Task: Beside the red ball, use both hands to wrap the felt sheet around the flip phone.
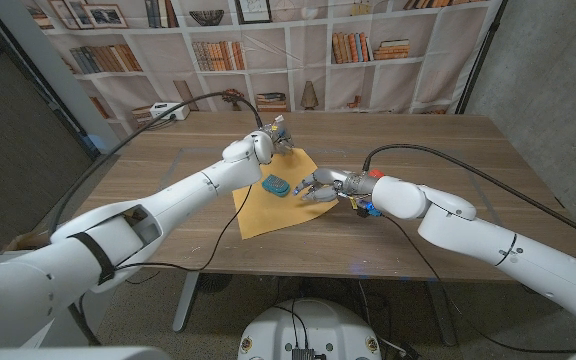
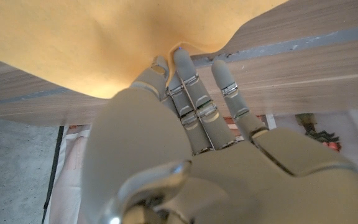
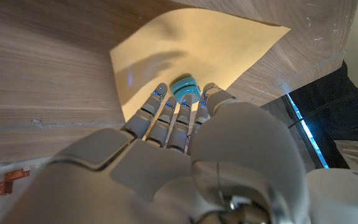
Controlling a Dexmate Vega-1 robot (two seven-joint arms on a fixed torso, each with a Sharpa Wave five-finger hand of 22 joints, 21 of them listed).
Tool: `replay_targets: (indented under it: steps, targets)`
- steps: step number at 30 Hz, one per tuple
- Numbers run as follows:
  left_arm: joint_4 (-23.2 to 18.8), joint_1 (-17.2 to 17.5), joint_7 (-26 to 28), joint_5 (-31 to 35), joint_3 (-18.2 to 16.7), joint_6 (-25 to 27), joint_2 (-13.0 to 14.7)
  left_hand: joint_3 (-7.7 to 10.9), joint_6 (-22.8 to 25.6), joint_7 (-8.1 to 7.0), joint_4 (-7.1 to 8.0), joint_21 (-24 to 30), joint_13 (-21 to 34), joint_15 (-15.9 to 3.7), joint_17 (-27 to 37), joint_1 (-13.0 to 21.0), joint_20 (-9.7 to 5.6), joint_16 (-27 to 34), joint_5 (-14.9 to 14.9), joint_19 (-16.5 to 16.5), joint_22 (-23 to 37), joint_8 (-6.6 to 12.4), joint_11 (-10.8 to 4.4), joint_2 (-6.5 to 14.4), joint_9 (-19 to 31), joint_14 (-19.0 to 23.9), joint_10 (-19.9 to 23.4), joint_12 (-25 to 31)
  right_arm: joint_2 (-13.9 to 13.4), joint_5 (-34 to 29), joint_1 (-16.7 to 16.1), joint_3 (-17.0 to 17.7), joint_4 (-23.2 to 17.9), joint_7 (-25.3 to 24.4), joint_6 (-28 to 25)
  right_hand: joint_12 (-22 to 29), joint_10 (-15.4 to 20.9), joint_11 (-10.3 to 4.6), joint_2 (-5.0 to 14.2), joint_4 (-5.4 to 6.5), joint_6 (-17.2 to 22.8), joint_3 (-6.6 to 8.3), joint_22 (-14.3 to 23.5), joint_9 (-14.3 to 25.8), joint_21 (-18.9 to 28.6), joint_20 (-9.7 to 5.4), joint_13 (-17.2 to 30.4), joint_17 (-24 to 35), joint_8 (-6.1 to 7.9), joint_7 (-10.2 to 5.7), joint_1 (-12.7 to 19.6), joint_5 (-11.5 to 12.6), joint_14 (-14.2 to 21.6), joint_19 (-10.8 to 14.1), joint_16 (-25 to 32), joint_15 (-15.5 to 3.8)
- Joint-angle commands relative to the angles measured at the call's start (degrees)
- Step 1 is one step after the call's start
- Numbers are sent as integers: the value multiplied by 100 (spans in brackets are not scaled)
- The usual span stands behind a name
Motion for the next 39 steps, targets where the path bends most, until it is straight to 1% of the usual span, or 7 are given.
replay_targets:
  steps: [1, 7, 13, 18, 20, 25, 39]
  targets:
    - [81, -401, -608, -729, 42, -525, 334, 34, 128, -48, -25, -25, 1176, -293, 42, 58, -40, -9, 30, 57, 10, 97, -60, 61, 103, 150, 75, 196, 256, -677, 300, -436, 184, 469, -163, 113, 307, 73, 190, -135, 208, 65, 16, 13, 92, 1, 3, 21, 66, 1, 131, 51, 497, 297, 198, -539]
    - [42, -395, -451, -722, 65, -438, 311, 57, 212, 6, -70, 24, 1120, -306, 73, 92, -102, -18, -17, 178, 20, 100, -13, 38, 74, 271, 172, 198, 270, -961, 404, -588, 96, 739, -392, 278, 939, 211, 148, -123, 766, 91, 32, -14, 257, 31, -19, -14, 203, 104, -46, 25, 1379, 713, 411, -440]
    - [52, -409, -402, -770, 82, -444, 301, 76, 269, 28, -88, 48, 1054, -311, 104, 101, -112, -35, -61, 216, 22, 89, -28, 29, 45, 333, 227, 179, 284, -1271, 450, -714, -7, 930, -703, 222, 922, 216, 123, -242, 808, 177, 37, -27, 281, 59, -32, -30, 167, 99, 28, 18, 1274, 751, 290, -420]
    - [-67, -428, -441, -795, 82, -428, 361, 89, 295, 39, -97, 61, 1045, -305, 117, 104, -128, -57, -81, 235, 21, 77, -23, 16, 26, 352, 249, 180, 351, -1420, 523, -811, 80, 1104, -953, 152, 903, 380, 66, 54, 833, 21, 27, -40, 219, 227, -46, 8, 99, 204, -539, -26, 1070, 614, 126, -254]
    - [-161, -433, -521, -860, 43, -404, 411, 95, 295, 40, -102, 65, 1032, -316, 122, 107, -128, -60, -87, 243, 21, 68, -19, 11, 20, 366, 264, 177, 392, -1364, 552, -817, 169, 1168, -999, 138, 940, 461, 92, 277, 871, -84, 22, -42, 179, 300, -53, 30, 74, 302, -936, -25, 1030, 551, 73, -222]
    - [-530, -443, -716, -962, -45, -335, 617, 113, 283, 39, -106, 75, 1038, -307, 135, 112, -116, -79, -99, 250, 21, 41, 1, 12, 3, 379, 258, 173, 456, -1336, 615, -867, 362, 1216, -1060, 176, 1130, 567, 210, 608, 1032, -161, 18, -46, 129, 314, -61, 56, 76, 389, -1467, -14, 1096, 503, 45, -125]
    - [-880, -887, -2582, -2061, -345, -660, 1129, 152, 248, 89, -127, 103, 1043, -258, 187, 136, -93, -113, -107, 254, 25, -34, 21, -8, -36, 388, 214, 139, 502, -1667, 692, -984, 512, 984, -1240, 64, 974, 614, 201, 715, 932, -55, 11, -53, 82, 310, -74, -14, -30, 447, -1736, 10, 997, 501, -134, -86]
